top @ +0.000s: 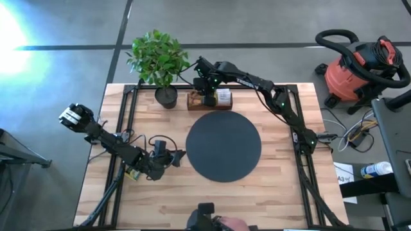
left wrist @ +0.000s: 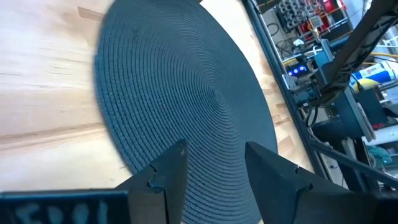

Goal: Pick & Place Tea
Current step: Put the top orange tea bag into the left slot of the wooden organizer

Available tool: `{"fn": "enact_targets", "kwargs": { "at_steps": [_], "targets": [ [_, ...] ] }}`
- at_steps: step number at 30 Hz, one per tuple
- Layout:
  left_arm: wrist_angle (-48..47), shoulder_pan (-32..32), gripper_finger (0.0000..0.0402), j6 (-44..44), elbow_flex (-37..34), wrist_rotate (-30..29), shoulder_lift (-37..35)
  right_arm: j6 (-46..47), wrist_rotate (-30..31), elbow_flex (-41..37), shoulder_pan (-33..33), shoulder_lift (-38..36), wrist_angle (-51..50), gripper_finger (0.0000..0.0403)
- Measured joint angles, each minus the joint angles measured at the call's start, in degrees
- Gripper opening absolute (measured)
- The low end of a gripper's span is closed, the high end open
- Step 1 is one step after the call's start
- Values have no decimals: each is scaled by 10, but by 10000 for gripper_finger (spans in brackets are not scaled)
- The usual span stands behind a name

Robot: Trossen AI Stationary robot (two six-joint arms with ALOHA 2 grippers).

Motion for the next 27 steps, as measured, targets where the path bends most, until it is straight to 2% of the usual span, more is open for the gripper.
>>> {"fn": "enact_targets", "kwargs": {
  "at_steps": [14,22,27],
  "targets": [
    [0,2,137,0,-5,-2,0,5,-15,-2,2,0,1,8],
    [0,2,137,0,-5,-1,0,39,-20,-12,3,0,13,9],
    [0,2,137,0,-5,-1,0,39,-20,-21,6,0,14,28]
  ]
}}
